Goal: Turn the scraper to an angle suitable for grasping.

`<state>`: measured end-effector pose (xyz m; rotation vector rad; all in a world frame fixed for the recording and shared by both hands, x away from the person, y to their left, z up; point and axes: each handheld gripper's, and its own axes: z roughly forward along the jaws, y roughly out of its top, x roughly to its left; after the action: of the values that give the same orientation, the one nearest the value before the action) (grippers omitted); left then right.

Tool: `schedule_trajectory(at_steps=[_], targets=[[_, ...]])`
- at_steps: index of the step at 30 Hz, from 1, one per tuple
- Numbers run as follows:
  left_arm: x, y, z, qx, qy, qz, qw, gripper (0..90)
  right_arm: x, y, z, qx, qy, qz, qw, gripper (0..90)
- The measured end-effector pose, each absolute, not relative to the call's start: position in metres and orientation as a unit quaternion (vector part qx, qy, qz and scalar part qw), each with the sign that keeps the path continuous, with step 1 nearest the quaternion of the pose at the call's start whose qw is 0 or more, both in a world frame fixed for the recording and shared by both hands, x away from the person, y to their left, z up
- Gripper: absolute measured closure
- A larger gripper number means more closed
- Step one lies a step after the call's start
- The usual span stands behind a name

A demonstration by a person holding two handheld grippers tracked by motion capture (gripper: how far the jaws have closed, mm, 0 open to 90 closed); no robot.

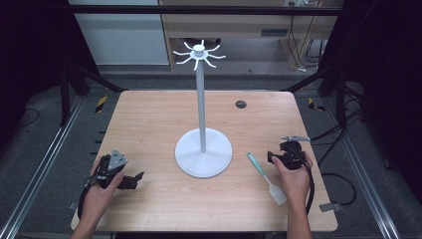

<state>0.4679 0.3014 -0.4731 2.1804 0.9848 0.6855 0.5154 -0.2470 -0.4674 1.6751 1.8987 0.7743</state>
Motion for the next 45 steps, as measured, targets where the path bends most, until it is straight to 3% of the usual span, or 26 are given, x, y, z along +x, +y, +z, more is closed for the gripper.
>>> schedule_trajectory(at_steps=[22, 28, 45], targets=[[0.468, 0.299, -0.474, 0.833, 0.369, 0.259, 0.322, 2.8, 0.520, -0.210, -0.471, 0.559, 0.749, 0.284, 0.216, 85.2], [0.468, 0.298, -0.474, 0.833, 0.369, 0.259, 0.321, 2.9, 0.526, -0.205, -0.479, 0.552, 0.761, 0.282, 0.194, 89.7], [0.467, 0.297, -0.474, 0.833, 0.368, 0.259, 0.321, 2.9, 0.526, -0.192, -0.485, 0.521, 0.790, 0.292, 0.138, 90.0]])
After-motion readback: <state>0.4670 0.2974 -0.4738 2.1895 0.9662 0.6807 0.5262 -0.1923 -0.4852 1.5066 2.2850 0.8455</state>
